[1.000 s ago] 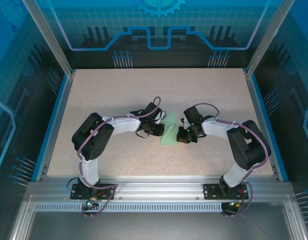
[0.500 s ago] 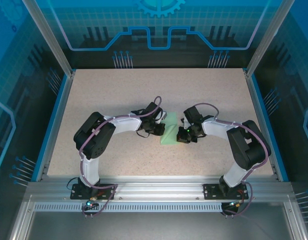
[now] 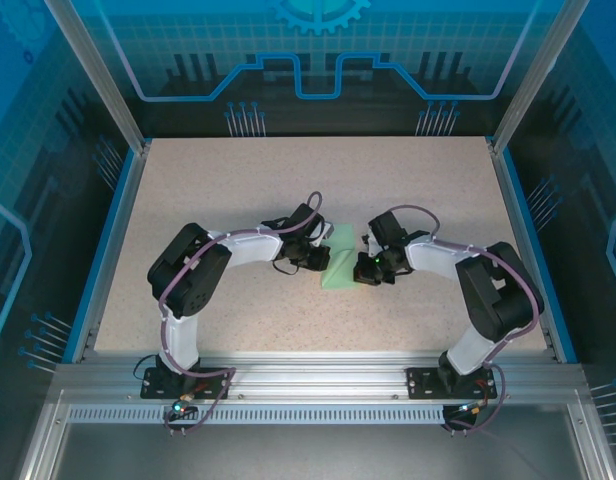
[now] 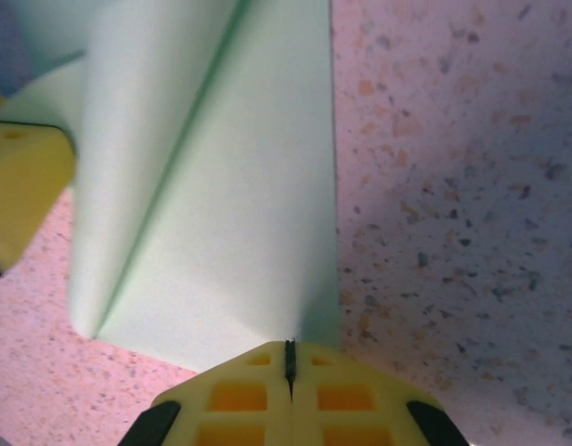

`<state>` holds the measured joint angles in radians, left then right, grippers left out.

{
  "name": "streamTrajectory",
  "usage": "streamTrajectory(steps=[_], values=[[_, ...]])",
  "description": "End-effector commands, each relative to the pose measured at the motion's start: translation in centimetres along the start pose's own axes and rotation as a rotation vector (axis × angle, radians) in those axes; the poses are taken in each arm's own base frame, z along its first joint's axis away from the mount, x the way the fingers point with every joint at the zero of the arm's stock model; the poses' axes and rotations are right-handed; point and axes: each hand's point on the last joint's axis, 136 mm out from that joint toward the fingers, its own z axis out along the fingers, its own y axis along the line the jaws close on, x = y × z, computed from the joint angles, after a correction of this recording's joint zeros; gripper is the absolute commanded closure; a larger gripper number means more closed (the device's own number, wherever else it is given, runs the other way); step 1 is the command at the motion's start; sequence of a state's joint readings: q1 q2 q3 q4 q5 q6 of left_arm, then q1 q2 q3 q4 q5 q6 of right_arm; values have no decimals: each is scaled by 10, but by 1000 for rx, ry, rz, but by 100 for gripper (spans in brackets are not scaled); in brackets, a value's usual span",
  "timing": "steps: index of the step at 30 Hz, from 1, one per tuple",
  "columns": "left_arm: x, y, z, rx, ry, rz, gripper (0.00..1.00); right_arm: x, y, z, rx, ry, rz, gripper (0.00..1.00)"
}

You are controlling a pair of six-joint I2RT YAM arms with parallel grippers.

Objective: Fold a paper plane with a square sheet of paper (fold left side to right side)
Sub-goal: Fold the triangle a second time at the center of the table.

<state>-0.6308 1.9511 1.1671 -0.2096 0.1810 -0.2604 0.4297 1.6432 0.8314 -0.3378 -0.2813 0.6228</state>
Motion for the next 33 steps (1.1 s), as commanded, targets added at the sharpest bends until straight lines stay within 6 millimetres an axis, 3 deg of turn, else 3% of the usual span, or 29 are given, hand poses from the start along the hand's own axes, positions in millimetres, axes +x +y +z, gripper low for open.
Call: streamTrajectory(steps=[1, 6, 11, 19, 25, 33], values=[[29, 11, 16, -10, 97, -18, 92, -19, 23, -19, -123, -86, -39, 100], [29, 11, 16, -9, 99, -19, 92, -38, 44, -23, -227, -146, -44, 100], [30, 10, 17, -8, 104, -16, 92, -49, 53, -12, -262, -138, -26, 100], [30, 10, 16, -10, 103, -14, 92, -47, 58, 7, -283, -97, -17, 100], [29, 10, 17, -7, 104, -13, 92, -57, 68, 9, -299, -106, -32, 100], [29, 8, 17, -7, 107, -9, 92, -54, 64, 19, -278, -79, -22, 100]])
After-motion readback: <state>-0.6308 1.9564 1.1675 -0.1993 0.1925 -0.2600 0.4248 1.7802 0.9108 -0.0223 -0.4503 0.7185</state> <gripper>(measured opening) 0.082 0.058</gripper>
